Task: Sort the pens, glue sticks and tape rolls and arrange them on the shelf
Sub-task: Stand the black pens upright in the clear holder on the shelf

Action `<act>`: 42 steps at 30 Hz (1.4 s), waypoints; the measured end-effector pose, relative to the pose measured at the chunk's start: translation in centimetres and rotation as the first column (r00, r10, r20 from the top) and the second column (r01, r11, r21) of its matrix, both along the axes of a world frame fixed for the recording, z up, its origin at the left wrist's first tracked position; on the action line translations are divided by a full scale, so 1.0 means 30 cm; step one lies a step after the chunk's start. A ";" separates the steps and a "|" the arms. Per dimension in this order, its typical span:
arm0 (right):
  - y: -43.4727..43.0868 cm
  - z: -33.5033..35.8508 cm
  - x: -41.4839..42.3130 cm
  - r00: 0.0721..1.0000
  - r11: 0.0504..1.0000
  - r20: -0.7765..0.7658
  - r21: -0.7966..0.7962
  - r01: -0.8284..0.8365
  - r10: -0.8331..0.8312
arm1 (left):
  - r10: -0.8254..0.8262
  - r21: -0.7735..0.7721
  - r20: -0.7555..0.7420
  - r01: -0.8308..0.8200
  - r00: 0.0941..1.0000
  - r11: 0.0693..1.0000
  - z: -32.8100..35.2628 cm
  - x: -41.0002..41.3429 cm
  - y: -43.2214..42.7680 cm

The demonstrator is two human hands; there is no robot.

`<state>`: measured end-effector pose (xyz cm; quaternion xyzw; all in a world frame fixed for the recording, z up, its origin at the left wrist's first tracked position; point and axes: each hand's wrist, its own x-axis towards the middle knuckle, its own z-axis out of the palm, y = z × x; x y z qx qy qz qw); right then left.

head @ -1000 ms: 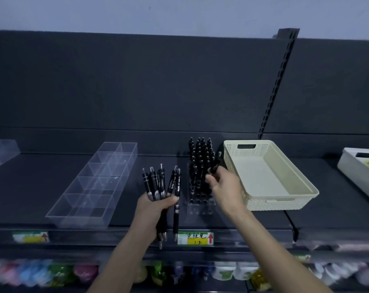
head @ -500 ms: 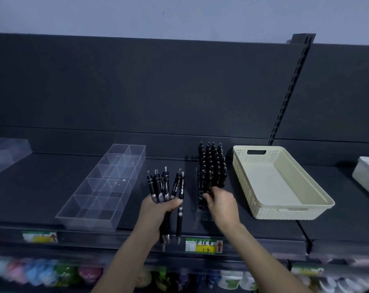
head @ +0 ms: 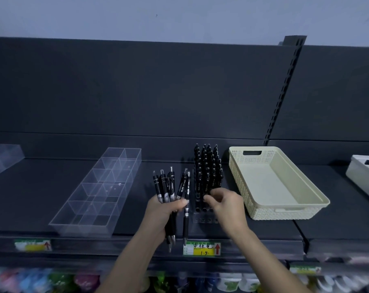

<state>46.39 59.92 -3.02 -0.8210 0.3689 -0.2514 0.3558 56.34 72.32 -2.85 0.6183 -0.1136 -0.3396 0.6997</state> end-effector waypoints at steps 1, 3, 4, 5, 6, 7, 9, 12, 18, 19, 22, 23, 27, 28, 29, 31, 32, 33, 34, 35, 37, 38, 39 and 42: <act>0.017 0.022 -0.011 0.996 0.998 0.090 0.063 -0.032 0.026 | -0.013 0.004 0.006 0.013 1.000 1.000 0.001 -0.003 -0.006; 0.049 0.063 -0.018 0.973 0.969 0.200 0.194 -0.151 0.111 | -0.043 0.003 0.021 0.043 0.999 0.999 0.002 -0.013 -0.019; 0.056 0.074 -0.014 0.962 0.948 0.232 0.247 -0.200 0.143 | -0.059 -0.001 0.028 0.059 0.998 0.998 0.004 -0.019 -0.025; 0.057 0.078 -0.009 0.956 0.931 0.248 0.283 -0.229 0.160 | -0.072 -0.006 0.035 0.073 0.997 0.997 0.005 -0.025 -0.028; 0.055 0.079 -0.006 0.953 0.922 0.255 0.304 -0.241 0.165 | -0.083 -0.008 0.038 0.083 0.996 0.996 0.007 -0.030 -0.033; 0.051 0.078 -0.007 0.952 0.916 0.259 0.318 -0.245 0.165 | -0.094 -0.006 0.043 0.094 0.995 0.996 0.009 -0.035 -0.035; 0.040 0.073 -0.018 0.949 0.900 0.276 0.359 -0.249 0.153 | -0.116 -0.003 0.061 0.117 0.991 0.993 0.012 -0.044 -0.037; 0.000 0.082 -0.045 0.952 0.926 0.296 0.334 -0.176 0.075 | -0.115 -0.013 0.061 0.116 0.992 0.993 0.010 -0.047 -0.029; -0.103 0.093 -0.039 0.937 0.994 0.333 0.059 0.093 -0.108 | -0.095 -0.004 0.007 0.095 0.995 0.995 -0.004 -0.024 0.007; -0.103 0.085 -0.031 0.950 0.996 0.300 0.012 0.083 -0.083 | -0.087 -0.002 -0.003 0.087 0.996 0.996 -0.008 -0.021 0.010; -0.100 0.050 -0.009 0.984 0.992 0.177 -0.124 0.038 -0.016 | -0.061 -0.004 -0.031 0.061 0.998 0.998 -0.015 -0.014 0.015; -0.099 0.044 -0.006 0.990 0.986 0.139 -0.162 0.028 -0.005 | -0.058 -0.008 -0.029 0.058 0.998 0.998 -0.015 -0.011 0.018; -0.096 0.020 0.001 0.999 0.965 -0.024 -0.259 -0.027 0.022 | -0.048 -0.047 -0.026 0.047 0.999 0.998 -0.014 0.003 0.019; -0.092 0.008 0.001 0.999 0.966 -0.041 -0.257 -0.037 0.028 | -0.044 -0.050 -0.029 0.043 0.999 0.998 -0.016 0.003 0.019; -0.086 -0.001 0.000 0.998 0.968 -0.048 -0.247 -0.044 0.034 | -0.043 -0.052 -0.031 0.041 0.999 0.998 -0.017 0.002 0.017; -0.078 -0.014 0.000 0.998 0.972 -0.052 -0.231 -0.048 0.037 | -0.046 -0.059 -0.031 0.044 0.998 0.997 -0.019 -0.003 0.013; -0.077 -0.015 0.000 0.998 0.972 -0.053 -0.231 -0.050 0.038 | -0.052 -0.062 -0.029 0.050 0.998 0.997 -0.017 -0.006 0.009; -0.077 -0.016 -0.001 0.997 0.970 -0.060 -0.236 -0.055 0.042 | -0.057 -0.065 -0.027 0.055 0.998 0.996 -0.014 -0.008 0.007; -0.076 -0.016 -0.001 0.997 0.967 -0.067 -0.245 -0.062 0.047 | -0.062 -0.068 -0.023 0.060 0.998 0.996 -0.011 -0.010 0.003; -0.076 -0.017 -0.001 0.996 0.964 -0.070 -0.255 -0.067 0.051 | -0.066 -0.073 -0.019 0.064 0.998 0.995 -0.007 -0.012 0.000; -0.076 -0.017 -0.003 0.996 0.963 -0.066 -0.260 -0.073 0.058 | -0.074 -0.081 -0.015 0.072 0.997 0.994 0.000 -0.022 -0.006; -0.076 -0.015 -0.004 0.996 0.962 -0.065 -0.260 -0.077 0.062 | -0.075 -0.082 -0.015 0.073 0.997 0.994 0.001 -0.028 -0.010; -0.078 -0.015 -0.006 0.995 0.961 -0.069 -0.262 -0.084 0.068 | -0.074 -0.082 -0.016 0.073 0.997 0.994 -0.001 -0.034 -0.014; -0.087 -0.016 -0.010 0.992 0.950 -0.095 -0.295 -0.107 0.083 | -0.076 -0.076 -0.015 0.075 0.997 0.994 -0.011 -0.047 -0.025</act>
